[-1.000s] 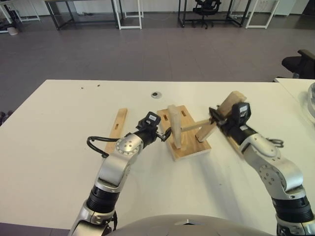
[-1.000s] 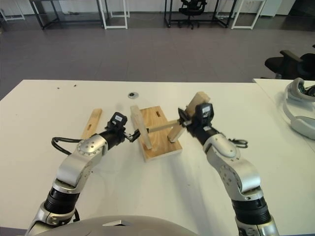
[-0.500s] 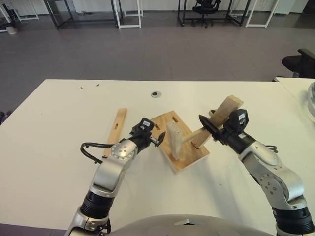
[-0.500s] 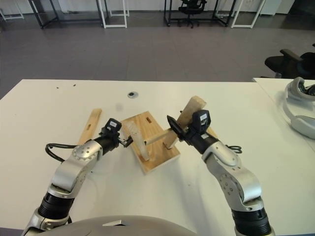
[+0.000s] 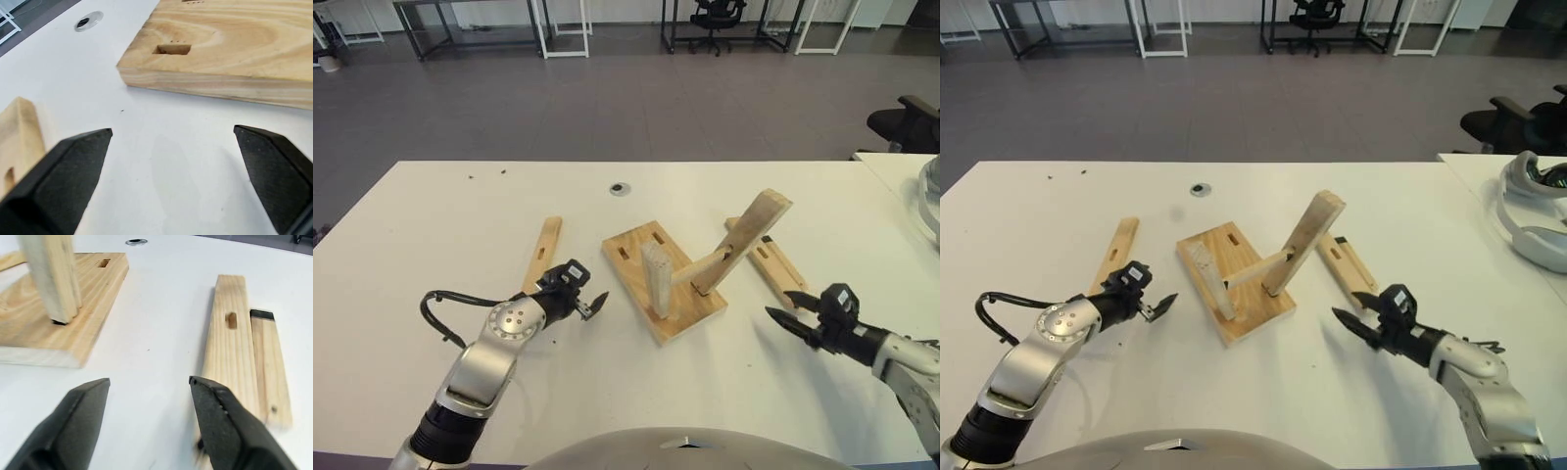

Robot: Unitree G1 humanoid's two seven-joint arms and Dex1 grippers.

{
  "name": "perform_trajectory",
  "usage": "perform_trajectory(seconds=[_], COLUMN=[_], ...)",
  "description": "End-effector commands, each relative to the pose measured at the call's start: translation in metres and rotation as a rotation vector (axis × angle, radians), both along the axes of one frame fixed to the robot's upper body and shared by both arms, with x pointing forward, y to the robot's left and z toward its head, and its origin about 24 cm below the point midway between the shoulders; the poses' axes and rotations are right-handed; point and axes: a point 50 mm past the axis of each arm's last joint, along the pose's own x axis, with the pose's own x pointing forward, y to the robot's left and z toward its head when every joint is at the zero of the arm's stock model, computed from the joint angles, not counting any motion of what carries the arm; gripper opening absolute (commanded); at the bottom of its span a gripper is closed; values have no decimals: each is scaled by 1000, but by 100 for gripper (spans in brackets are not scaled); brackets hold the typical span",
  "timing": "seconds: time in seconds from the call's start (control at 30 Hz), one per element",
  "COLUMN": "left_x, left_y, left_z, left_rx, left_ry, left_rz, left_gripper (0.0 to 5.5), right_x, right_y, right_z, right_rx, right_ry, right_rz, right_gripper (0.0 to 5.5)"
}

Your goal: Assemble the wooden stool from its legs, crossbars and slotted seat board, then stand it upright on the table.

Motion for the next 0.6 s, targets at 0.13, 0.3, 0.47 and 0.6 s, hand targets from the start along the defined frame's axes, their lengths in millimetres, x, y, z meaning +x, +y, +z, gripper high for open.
perform_trajectory(seconds=[0.13, 0.3, 0.47, 0.6], left_x=[28, 65, 61, 40], left_y=[-30, -38, -7, 17], left_z=[-31, -35, -19, 44], left_rx=[60, -4, 45, -149], left_ry=[36, -12, -113, -344], left_rz=[-142, -48, 36, 291], left_gripper=[459, 459, 459, 459], right_x=[25, 47, 46, 17], right_y=[53, 89, 70, 62], right_z=[-47, -51, -34, 27], right_rx=[-81, -67, -136, 82], right_ry=[56, -24, -179, -385], right_rz=[305, 265, 19, -339], right_gripper=[302, 302, 302, 302])
